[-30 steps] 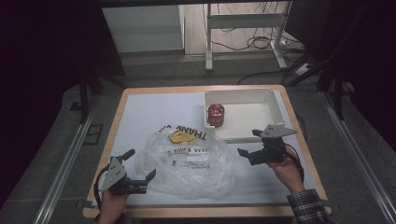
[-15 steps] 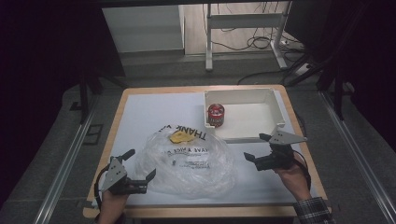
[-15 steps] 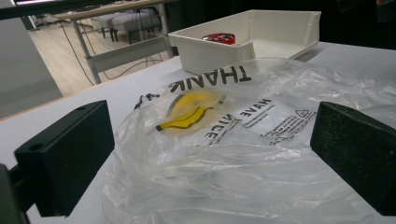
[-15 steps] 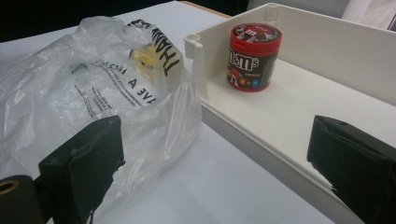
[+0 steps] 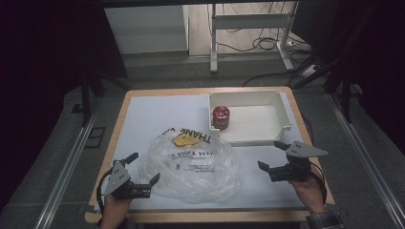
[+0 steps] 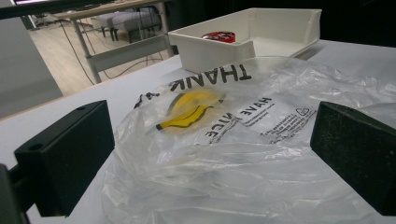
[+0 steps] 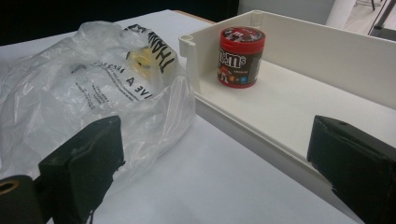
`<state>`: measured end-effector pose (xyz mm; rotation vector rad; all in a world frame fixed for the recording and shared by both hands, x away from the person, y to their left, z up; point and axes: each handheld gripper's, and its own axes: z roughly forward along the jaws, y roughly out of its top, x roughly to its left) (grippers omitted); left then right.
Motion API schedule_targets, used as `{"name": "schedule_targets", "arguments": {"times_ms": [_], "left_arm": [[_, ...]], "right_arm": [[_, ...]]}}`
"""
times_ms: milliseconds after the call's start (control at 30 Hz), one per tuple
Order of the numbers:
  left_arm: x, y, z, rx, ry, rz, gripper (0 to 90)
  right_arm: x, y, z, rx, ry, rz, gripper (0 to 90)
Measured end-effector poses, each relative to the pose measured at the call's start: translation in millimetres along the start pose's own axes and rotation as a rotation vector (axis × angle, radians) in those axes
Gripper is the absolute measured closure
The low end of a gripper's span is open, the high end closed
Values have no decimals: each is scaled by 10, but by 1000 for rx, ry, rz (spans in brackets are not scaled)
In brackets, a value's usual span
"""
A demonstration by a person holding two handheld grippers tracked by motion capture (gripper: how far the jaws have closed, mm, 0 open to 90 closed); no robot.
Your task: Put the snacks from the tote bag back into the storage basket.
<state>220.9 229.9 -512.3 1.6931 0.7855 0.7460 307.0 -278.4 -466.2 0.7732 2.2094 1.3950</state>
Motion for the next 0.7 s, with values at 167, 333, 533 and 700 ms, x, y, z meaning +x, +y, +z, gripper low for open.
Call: {"name": "schedule_targets", "arguments": {"times_ms": [167,333,533,700], "left_arm": [[2,-1,0,0,1,-1,0],[3,-2,0,-1,1,-3,0],[-1,-1,2,0,-1,0,0],[-4,5,8,1,-1,2,0]], "right_arm": [[-6,-62,-82,-16,-13,10,38],[-6,-131,-180,-29,-30,24,35],[0,-212,-307,-37,-53,31,34],[7,-255,-387,-35,-71,26,34]]}}
